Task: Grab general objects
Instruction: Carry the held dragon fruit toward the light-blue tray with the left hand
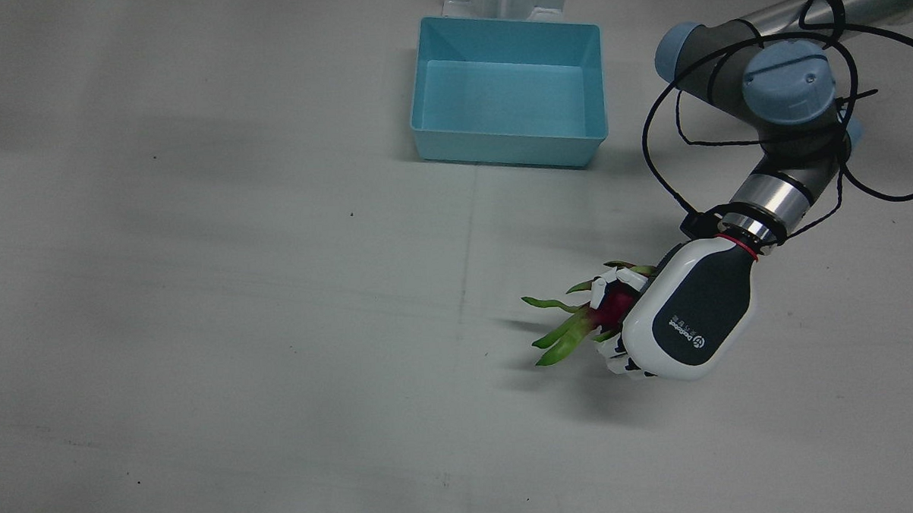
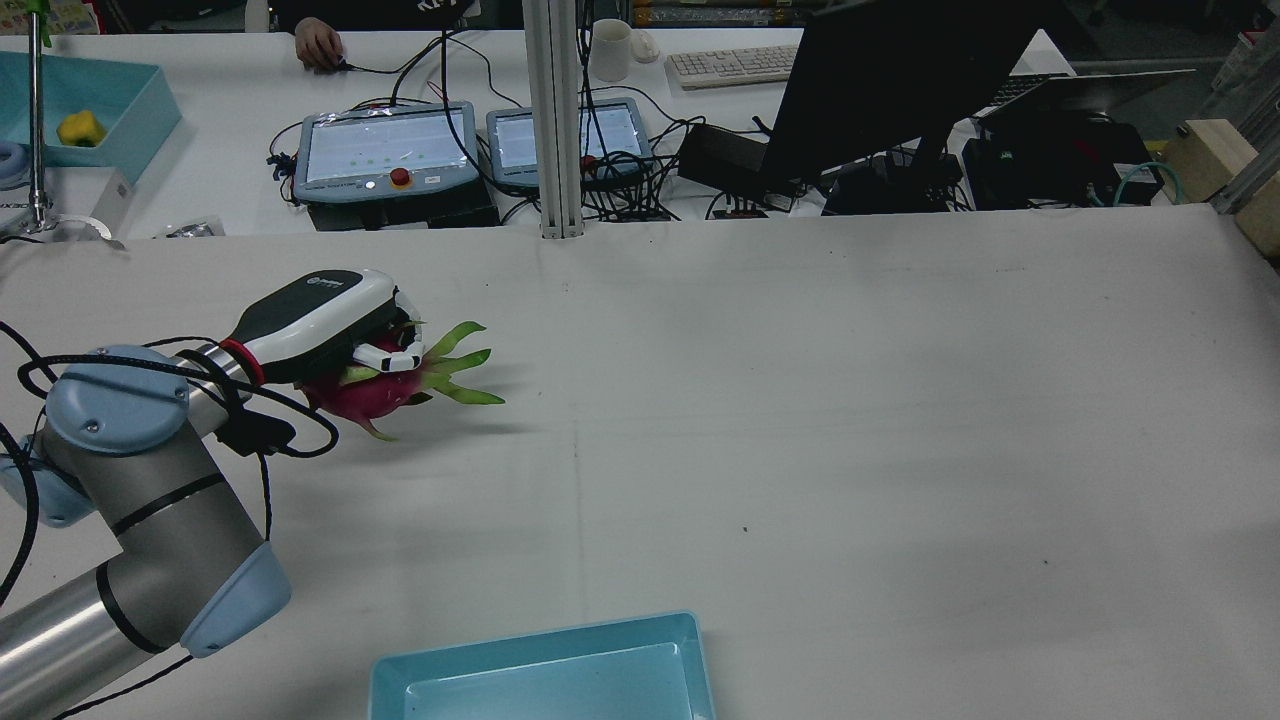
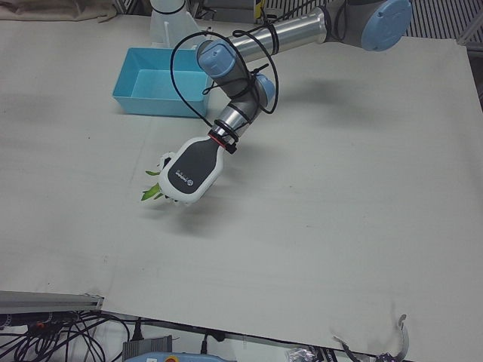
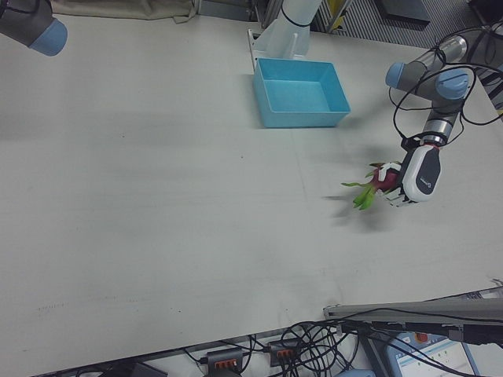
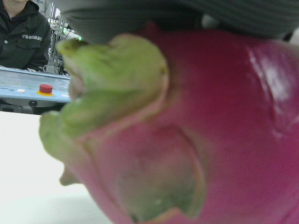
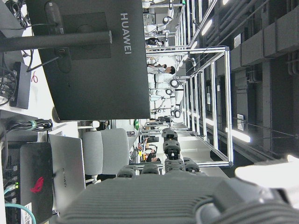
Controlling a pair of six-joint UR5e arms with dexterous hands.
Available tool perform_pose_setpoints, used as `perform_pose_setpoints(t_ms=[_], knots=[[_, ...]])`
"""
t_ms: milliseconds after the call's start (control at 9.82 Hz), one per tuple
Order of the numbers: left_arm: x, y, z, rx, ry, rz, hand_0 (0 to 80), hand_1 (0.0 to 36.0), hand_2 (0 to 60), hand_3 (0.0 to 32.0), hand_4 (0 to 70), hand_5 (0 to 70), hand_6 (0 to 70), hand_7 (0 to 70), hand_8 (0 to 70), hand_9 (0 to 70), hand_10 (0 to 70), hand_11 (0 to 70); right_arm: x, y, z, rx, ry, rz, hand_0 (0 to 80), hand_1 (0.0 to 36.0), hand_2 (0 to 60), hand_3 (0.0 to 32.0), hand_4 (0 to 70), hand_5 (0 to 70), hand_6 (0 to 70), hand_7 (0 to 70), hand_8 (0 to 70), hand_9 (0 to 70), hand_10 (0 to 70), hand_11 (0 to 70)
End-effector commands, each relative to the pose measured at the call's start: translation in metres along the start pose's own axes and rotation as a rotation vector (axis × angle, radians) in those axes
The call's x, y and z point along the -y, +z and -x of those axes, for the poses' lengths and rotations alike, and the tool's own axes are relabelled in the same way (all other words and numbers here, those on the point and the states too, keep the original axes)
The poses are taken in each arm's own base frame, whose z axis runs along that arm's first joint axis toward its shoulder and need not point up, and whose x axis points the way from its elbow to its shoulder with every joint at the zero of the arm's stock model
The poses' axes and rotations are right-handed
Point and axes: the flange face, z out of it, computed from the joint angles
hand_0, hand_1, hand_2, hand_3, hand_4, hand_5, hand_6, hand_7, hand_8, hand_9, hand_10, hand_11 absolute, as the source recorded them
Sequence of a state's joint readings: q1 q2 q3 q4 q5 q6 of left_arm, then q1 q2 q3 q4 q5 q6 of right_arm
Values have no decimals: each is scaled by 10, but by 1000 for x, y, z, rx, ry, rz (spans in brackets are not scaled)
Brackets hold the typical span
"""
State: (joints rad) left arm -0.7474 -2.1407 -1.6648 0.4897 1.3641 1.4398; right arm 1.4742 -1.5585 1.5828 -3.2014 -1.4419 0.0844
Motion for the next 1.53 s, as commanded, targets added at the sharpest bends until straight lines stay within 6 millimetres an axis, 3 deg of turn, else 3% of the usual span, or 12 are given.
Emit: perform_pose_setpoints(t_ms=[0,102,204,407,611,815,1120,1426], knots=[[59,7,-54,-8,-226,154,312,0,600,0,700,700,700,700,700,700,700,700,0,0,0,0,0,0,0,0,0,0,0,0,0,0,0,0,0,0],[76,7,-66,-34,-312,220,332,0,600,0,700,700,700,700,700,700,700,700,0,0,0,0,0,0,0,0,0,0,0,0,0,0,0,0,0,0],[80,6,-70,-52,-374,278,365,0,600,0,700,700,700,700,700,700,700,700,0,0,0,0,0,0,0,0,0,0,0,0,0,0,0,0,0,0],[72,3,-74,-43,-441,334,386,0,600,0,700,700,700,700,700,700,700,700,0,0,0,0,0,0,0,0,0,0,0,0,0,0,0,0,0,0],[48,-1,-83,-21,-539,490,411,0,600,0,700,700,700,700,700,700,700,700,0,0,0,0,0,0,0,0,0,0,0,0,0,0,0,0,0,0],[32,-22,-100,-10,-598,533,447,0,600,0,700,700,700,700,700,700,700,700,0,0,0,0,0,0,0,0,0,0,0,0,0,0,0,0,0,0],[1,-22,-102,31,-703,564,470,35,600,0,700,700,700,700,700,700,700,700,0,0,0,0,0,0,0,0,0,0,0,0,0,0,0,0,0,0],[-76,-24,-154,8,-764,634,479,62,600,0,700,700,700,700,700,700,700,700,0,0,0,0,0,0,0,0,0,0,0,0,0,0,0,0,0,0]])
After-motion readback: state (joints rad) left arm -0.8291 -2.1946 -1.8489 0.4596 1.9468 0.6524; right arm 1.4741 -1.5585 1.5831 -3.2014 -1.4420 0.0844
